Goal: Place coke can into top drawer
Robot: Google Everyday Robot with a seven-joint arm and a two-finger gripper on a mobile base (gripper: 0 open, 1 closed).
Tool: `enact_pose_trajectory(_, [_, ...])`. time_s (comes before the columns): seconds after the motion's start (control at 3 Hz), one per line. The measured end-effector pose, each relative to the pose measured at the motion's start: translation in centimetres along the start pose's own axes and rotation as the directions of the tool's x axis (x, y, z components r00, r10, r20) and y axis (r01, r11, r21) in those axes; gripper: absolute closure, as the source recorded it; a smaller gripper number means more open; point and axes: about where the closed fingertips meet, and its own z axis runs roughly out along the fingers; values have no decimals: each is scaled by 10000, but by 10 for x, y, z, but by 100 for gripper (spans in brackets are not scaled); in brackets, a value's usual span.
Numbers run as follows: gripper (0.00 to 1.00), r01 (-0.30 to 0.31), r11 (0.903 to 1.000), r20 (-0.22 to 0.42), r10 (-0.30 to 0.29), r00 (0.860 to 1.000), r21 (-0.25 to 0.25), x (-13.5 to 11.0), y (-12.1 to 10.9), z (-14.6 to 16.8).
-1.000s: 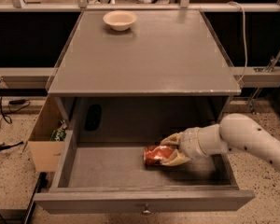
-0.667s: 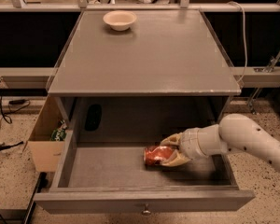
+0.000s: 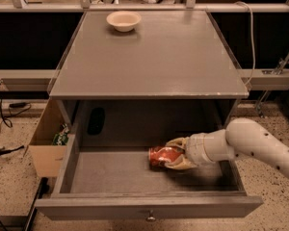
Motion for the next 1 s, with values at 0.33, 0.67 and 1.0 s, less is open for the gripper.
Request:
enact_pose_trajectory(0.33, [9, 0, 10000, 1, 0, 10000, -1, 0, 0, 0])
enact_pose_trajectory(0.67, [0, 1, 10000, 2, -1, 10000, -4, 0, 0, 0])
enact_pose_trajectory(1.0, [0, 1, 10000, 2, -1, 10000, -4, 0, 0, 0])
